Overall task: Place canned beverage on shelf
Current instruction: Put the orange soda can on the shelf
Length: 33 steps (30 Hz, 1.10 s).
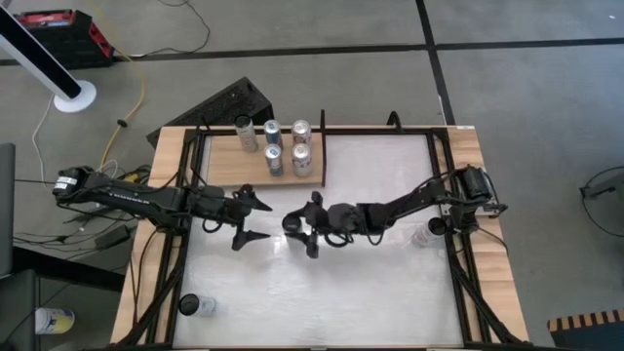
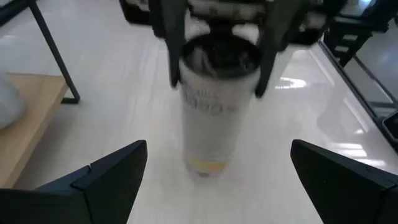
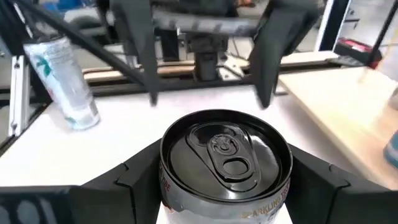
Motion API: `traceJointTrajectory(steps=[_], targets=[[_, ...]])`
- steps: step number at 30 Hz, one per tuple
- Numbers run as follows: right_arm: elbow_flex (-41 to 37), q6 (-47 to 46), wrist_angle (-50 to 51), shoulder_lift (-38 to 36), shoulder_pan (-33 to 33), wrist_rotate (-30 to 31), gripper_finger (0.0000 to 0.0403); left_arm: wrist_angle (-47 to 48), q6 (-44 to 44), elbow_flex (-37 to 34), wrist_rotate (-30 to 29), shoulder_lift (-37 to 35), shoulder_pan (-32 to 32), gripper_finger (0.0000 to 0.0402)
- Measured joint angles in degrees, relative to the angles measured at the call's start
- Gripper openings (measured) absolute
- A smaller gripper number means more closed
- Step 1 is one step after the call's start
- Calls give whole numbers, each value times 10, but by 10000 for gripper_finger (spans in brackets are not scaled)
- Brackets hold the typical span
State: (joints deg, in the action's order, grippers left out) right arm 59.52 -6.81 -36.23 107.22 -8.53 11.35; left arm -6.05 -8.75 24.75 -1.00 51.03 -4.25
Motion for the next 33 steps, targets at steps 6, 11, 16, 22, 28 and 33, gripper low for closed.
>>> traceJointTrajectory(steps=[6, 11, 16, 22, 28, 33], targets=[[1, -2, 35, 0, -11, 5, 278, -18, -10, 0, -2, 0, 0, 381], [1, 29, 37, 0, -21, 43, 278, -21, -14, 0, -2, 0, 0, 381], [1, 40, 41, 0, -28, 39, 317, -20, -16, 0, -1, 0, 0, 381], [2, 34, 47, -2, -27, 38, 374, -21, -16, -1, -1, 0, 0, 381], [2, 58, 46, -8, -26, 38, 341, -48, -16, -1, -1, 0, 0, 381], [8, 65, 47, -41, -26, 29, 349, -56, -10, -1, -5, 0, 0, 381]])
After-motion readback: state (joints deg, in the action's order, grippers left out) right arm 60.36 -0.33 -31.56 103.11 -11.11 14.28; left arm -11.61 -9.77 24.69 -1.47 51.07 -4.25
